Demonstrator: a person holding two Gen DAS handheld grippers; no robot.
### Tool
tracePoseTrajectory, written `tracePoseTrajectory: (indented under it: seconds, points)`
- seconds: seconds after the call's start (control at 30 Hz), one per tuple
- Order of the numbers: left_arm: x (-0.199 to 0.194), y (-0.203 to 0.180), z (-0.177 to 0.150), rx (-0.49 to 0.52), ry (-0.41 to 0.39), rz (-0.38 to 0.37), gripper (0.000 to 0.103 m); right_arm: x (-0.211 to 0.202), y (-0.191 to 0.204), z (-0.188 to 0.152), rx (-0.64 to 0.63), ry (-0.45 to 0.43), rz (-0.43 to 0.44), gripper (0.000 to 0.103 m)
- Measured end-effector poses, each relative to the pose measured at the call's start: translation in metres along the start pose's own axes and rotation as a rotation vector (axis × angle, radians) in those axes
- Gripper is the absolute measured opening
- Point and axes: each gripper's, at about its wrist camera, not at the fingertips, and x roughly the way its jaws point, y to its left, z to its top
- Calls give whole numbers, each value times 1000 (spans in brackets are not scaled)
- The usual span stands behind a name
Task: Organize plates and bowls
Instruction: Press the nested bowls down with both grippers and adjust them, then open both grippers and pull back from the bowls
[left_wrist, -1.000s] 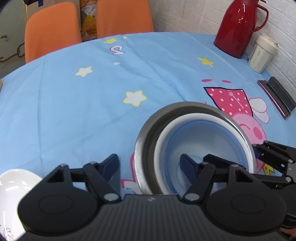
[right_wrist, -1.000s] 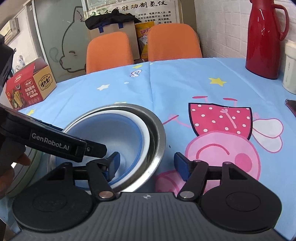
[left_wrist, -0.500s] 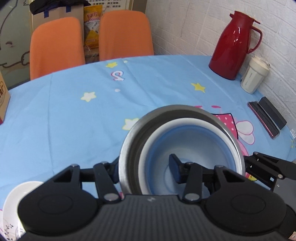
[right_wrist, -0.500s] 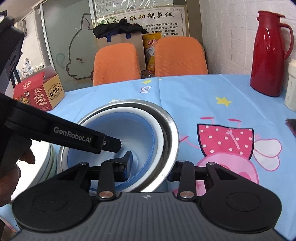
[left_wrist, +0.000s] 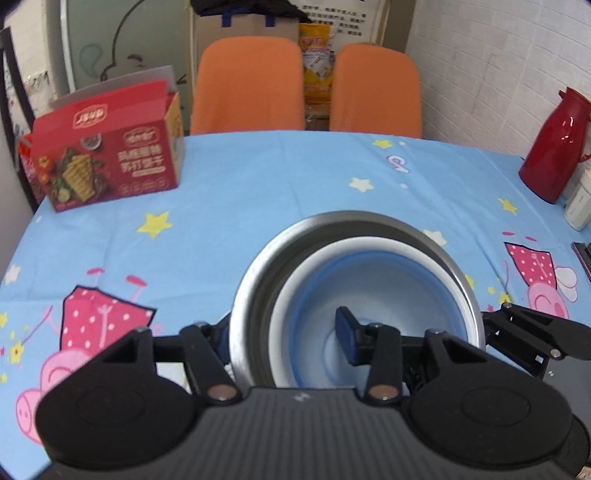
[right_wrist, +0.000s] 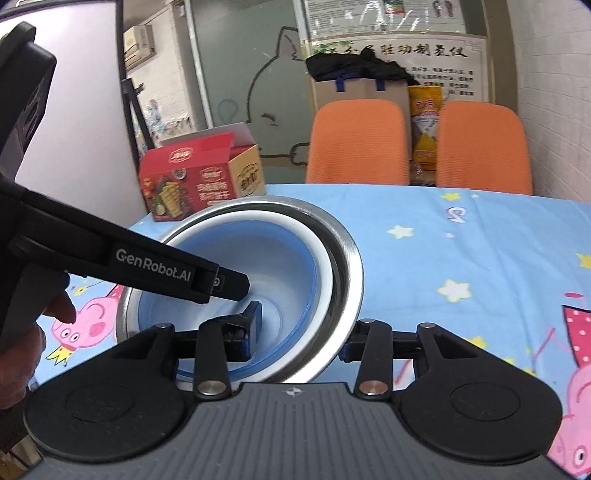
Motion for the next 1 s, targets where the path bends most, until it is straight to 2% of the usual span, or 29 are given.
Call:
tracePoseTrajectory:
  seconds: [0.17,0.3,0.43,0.5,0.57,0.6,0.63,0.67,0.73,0.87,1.0]
  points:
    - [12,24,-21,-56,41,-8,42,16,26,-10,-27,68,43,74]
    - [26,28,-27,-69,57,-26,42,24,30,-18,-29,109,34,74]
    - [28,28,-27,-70,36,-43,41,25,30,-22,-36,112,18,78]
    - [27,26,-29,-66,31,-51,49,26,32,-22,-39,111,19,84]
    - [25,25,-30,-67,9,-58,69,27,33,-22,-43,115,29,91]
    - [21,23,-30,-60,-15,-44,69,27,34,-22,-44,116,35,95]
    - [17,22,-30,-52,-43,-19,70,25,34,-22,-39,110,42,101]
    - [12,22,-28,-49,-72,5,73,24,33,-21,-27,101,35,103]
    - [0,24,-24,-65,-132,17,74,15,32,-19,-25,54,-13,103]
    - [-27,20,-18,-91,-222,16,74,-12,25,-9,-3,-70,-37,103]
    - [-47,1,-27,-76,-280,42,74,-35,14,-9,1,-125,-79,103]
